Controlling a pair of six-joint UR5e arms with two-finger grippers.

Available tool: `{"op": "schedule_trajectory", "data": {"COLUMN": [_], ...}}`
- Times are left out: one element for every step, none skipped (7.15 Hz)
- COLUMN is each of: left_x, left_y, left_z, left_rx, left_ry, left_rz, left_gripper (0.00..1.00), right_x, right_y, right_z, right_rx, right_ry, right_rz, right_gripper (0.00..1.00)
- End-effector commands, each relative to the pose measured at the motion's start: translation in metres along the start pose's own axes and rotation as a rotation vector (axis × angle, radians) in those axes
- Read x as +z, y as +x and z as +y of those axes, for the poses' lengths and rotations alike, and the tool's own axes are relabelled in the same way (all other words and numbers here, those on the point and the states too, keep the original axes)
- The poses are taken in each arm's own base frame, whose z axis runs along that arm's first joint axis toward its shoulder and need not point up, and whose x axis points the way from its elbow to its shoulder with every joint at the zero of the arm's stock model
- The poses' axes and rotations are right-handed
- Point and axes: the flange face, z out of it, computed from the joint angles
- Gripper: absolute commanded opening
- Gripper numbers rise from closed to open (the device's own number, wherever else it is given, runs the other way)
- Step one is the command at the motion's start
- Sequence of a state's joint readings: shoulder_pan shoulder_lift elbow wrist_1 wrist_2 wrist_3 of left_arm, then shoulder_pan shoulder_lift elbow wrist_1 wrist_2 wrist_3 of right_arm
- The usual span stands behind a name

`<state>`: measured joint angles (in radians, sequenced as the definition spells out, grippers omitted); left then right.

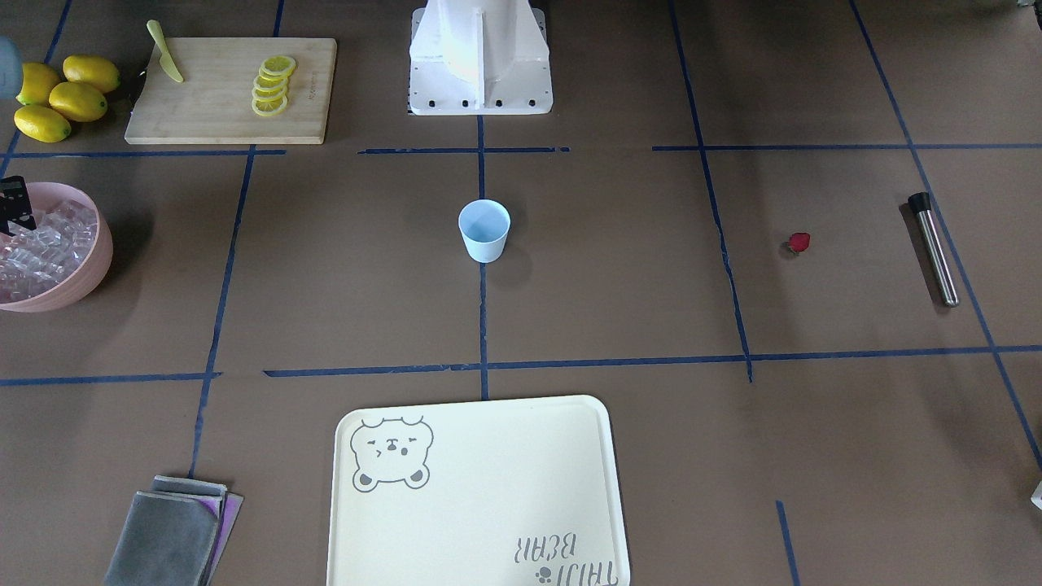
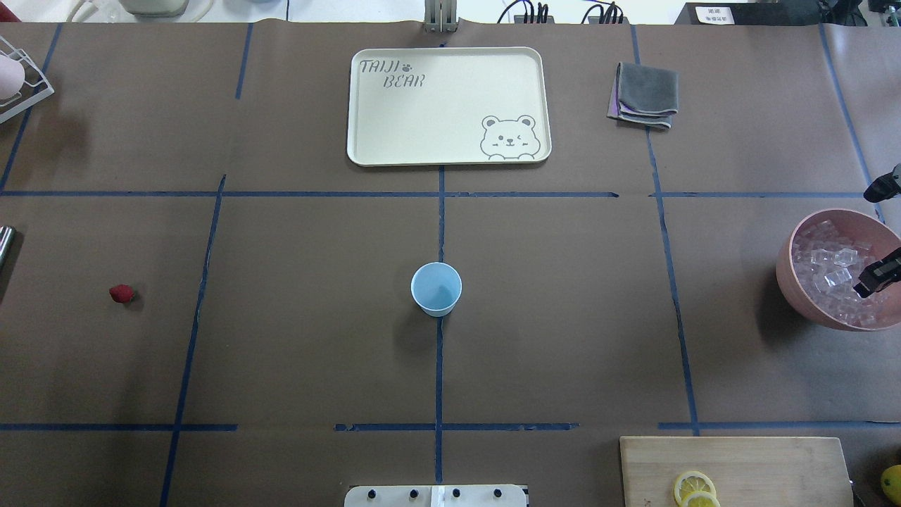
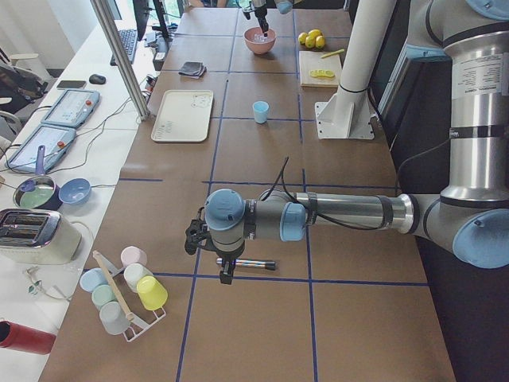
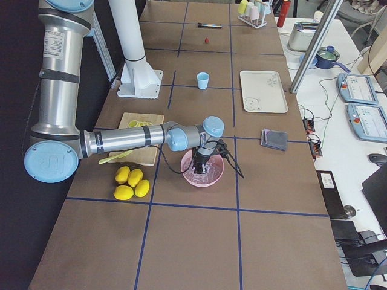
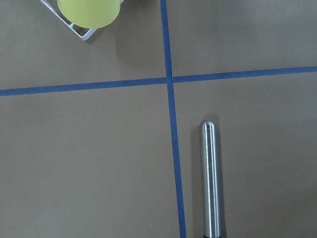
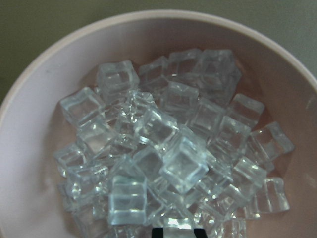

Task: Mash ice and strawberries in cup
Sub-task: 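Lower the right gripper into the bowl and grasp an ice cube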

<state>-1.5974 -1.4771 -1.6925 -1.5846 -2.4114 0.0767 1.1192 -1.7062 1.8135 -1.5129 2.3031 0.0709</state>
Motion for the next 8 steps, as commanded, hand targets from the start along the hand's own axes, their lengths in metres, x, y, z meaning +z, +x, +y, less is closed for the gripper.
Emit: {"op": "schedule_trajectory", "data": {"left_x": [-0.001, -0.001, -0.003, -0.004, -0.006, -0.006, -0.006, -0.006], "left_y": [0.000, 0.000, 0.002, 0.004, 0.006, 0.006, 0.006, 0.006], "left_z": [0.000, 0.000, 0.000, 0.000, -0.001, -0.001, -0.001, -0.001], "left_rx": [0.000, 0.000, 0.002, 0.004, 0.007, 0.009, 0.005, 0.004], "left_ry": [0.002, 0.001, 0.005, 0.008, 0.011, 0.012, 0.012, 0.012], "left_rz": [0.001, 0.000, 0.000, -0.001, -0.001, -0.001, -0.001, -0.001], "left_gripper": [1.00, 1.00, 1.00, 1.00, 1.00, 1.00, 1.00, 1.00], "right_x": [-0.029, -0.053, -0.074, -0.095, -0.110, -0.126, -0.141, -0.151], "right_y": [-0.003, 0.002, 0.007, 0.015, 0.010, -0.002, -0.020, -0.057], "right_z": [0.010, 0.025, 0.035, 0.037, 0.028, 0.008, -0.022, -0.055], "right_rx": [0.000, 0.021, 0.041, 0.067, 0.072, 0.106, 0.157, 0.195], "right_ry": [0.051, 0.094, 0.138, 0.185, 0.219, 0.257, 0.289, 0.309], "right_rz": [0.005, 0.012, 0.019, 0.025, 0.022, 0.011, -0.007, -0.039], "right_gripper": [0.00, 0.00, 0.00, 0.00, 0.00, 0.00, 0.00, 0.00]}}
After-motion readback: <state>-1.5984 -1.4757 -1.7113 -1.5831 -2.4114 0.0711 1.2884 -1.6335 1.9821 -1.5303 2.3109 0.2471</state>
